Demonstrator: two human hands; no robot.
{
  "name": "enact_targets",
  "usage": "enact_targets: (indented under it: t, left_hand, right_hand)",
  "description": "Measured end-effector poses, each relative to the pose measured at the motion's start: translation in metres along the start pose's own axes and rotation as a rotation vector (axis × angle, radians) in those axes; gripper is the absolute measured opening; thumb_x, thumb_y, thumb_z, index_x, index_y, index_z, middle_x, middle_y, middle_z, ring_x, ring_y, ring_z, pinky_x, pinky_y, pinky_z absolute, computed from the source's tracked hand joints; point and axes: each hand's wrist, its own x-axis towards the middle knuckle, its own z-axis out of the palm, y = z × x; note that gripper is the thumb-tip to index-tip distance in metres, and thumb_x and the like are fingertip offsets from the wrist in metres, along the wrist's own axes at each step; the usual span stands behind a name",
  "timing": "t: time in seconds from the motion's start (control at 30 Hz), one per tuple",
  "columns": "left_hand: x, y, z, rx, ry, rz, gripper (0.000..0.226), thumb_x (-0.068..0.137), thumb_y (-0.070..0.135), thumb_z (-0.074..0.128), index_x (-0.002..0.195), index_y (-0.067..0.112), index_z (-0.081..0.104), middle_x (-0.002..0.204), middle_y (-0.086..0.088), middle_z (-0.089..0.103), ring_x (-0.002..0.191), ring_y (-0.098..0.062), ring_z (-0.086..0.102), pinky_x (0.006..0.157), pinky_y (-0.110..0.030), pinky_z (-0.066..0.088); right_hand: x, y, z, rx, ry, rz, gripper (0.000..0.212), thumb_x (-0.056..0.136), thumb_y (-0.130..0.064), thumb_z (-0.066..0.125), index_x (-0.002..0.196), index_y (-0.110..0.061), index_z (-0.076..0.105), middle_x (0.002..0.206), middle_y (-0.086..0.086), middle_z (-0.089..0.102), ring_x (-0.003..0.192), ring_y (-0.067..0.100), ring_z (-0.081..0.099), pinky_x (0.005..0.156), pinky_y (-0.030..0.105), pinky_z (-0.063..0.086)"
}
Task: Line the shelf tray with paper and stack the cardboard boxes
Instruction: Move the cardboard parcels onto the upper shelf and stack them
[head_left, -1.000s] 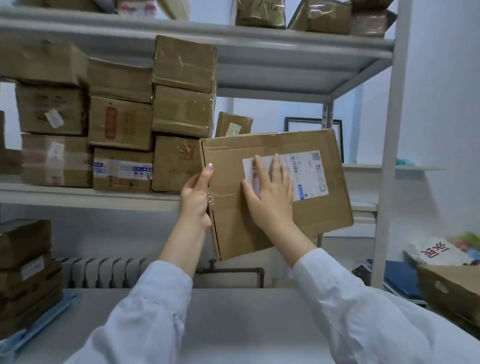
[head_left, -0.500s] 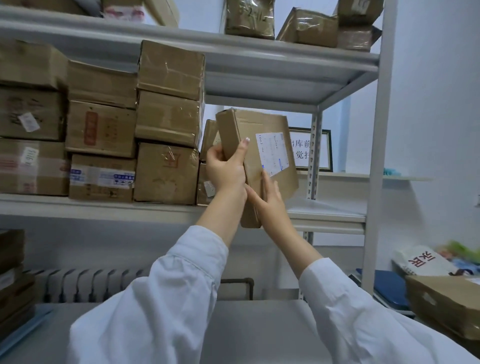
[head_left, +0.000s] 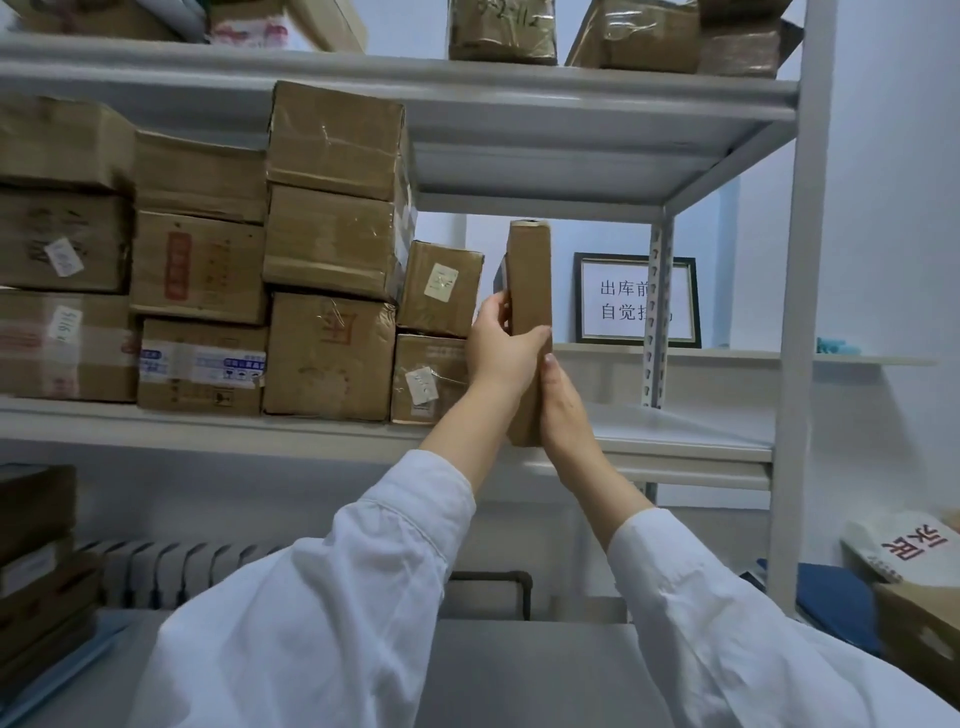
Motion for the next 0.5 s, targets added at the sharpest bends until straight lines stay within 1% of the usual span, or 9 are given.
enact_targets:
  t: [0.1, 0.17, 0.23, 0.3, 0.37, 0.4, 0.43, 0.5]
  left_hand:
    - [0.002, -0.016, -0.003, 0.055, 0.013, 0.008, 0.050, 0.083, 0.001, 0.061, 0.131, 0.007, 0.049, 0.122, -0.006, 0.060, 0.111, -0.020, 0.057, 0.097, -0.033, 0.048]
    - [0.003, -0.028, -0.006, 0.098, 0.043, -0.002, 0.047, 0.083, 0.000, 0.061, 0.129, 0.005, 0.053, 0.122, -0.010, 0.062, 0.113, -0.023, 0.058, 0.099, -0.036, 0.047]
    - [0.002, -0.039, -0.011, 0.130, 0.062, -0.024, 0.042, 0.083, -0.001, 0.060, 0.125, 0.004, 0.056, 0.119, -0.010, 0.064, 0.111, -0.023, 0.060, 0.099, -0.037, 0.047]
    - [0.001, -0.052, -0.017, 0.142, 0.082, -0.052, 0.039, 0.083, -0.001, 0.058, 0.123, 0.004, 0.058, 0.118, -0.010, 0.065, 0.110, -0.023, 0.061, 0.099, -0.038, 0.047]
    - [0.000, -0.060, -0.022, 0.139, 0.090, -0.089, 0.039, 0.085, -0.001, 0.057, 0.124, 0.005, 0.058, 0.119, -0.011, 0.065, 0.110, -0.023, 0.061, 0.099, -0.038, 0.047]
    - [0.000, -0.063, -0.024, 0.139, 0.093, -0.103, 0.039, 0.086, -0.002, 0.056, 0.124, 0.004, 0.058, 0.119, -0.011, 0.065, 0.110, -0.023, 0.061, 0.100, -0.038, 0.046]
    - [0.000, -0.065, -0.026, 0.139, 0.095, -0.111, 0.039, 0.086, -0.003, 0.055, 0.124, 0.003, 0.058, 0.119, -0.012, 0.065, 0.111, -0.024, 0.060, 0.100, -0.038, 0.046]
    - [0.002, -0.068, -0.030, 0.130, 0.095, -0.122, 0.038, 0.085, -0.004, 0.055, 0.123, 0.002, 0.058, 0.118, -0.013, 0.065, 0.111, -0.024, 0.060, 0.101, -0.038, 0.046]
  right_hand:
    - [0.006, 0.012, 0.008, -0.045, 0.013, 0.005, 0.054, 0.098, -0.048, 0.026, 0.136, -0.016, 0.049, 0.131, 0.005, 0.059, 0.122, 0.018, 0.054, 0.106, 0.044, 0.041]
    - [0.010, 0.015, 0.012, -0.040, 0.020, -0.004, 0.049, 0.101, -0.041, 0.025, 0.133, -0.014, 0.052, 0.127, 0.006, 0.062, 0.117, 0.017, 0.057, 0.103, 0.038, 0.043]
    - [0.015, 0.017, 0.016, -0.037, 0.008, -0.007, 0.046, 0.103, -0.035, 0.024, 0.131, -0.013, 0.053, 0.124, 0.005, 0.063, 0.115, 0.018, 0.058, 0.099, 0.032, 0.044]
    - [0.019, 0.021, 0.023, -0.043, -0.009, -0.016, 0.050, 0.101, -0.042, 0.024, 0.133, -0.013, 0.051, 0.128, 0.006, 0.061, 0.119, 0.020, 0.056, 0.104, 0.036, 0.043]
    - [0.022, 0.026, 0.031, -0.060, -0.012, -0.014, 0.063, 0.095, -0.054, 0.025, 0.136, -0.012, 0.047, 0.134, 0.009, 0.057, 0.125, 0.023, 0.052, 0.108, 0.043, 0.039]
    - [0.024, 0.029, 0.033, -0.064, -0.015, -0.002, 0.066, 0.093, -0.057, 0.024, 0.137, -0.012, 0.045, 0.136, 0.010, 0.055, 0.127, 0.025, 0.050, 0.108, 0.045, 0.038]
    - [0.026, 0.032, 0.035, -0.067, -0.012, 0.009, 0.064, 0.095, -0.055, 0.024, 0.138, -0.013, 0.044, 0.136, 0.011, 0.055, 0.127, 0.025, 0.050, 0.108, 0.045, 0.037]
    - [0.027, 0.032, 0.037, -0.055, -0.005, 0.019, 0.055, 0.100, -0.047, 0.024, 0.138, -0.013, 0.044, 0.134, 0.010, 0.056, 0.125, 0.025, 0.051, 0.108, 0.043, 0.038]
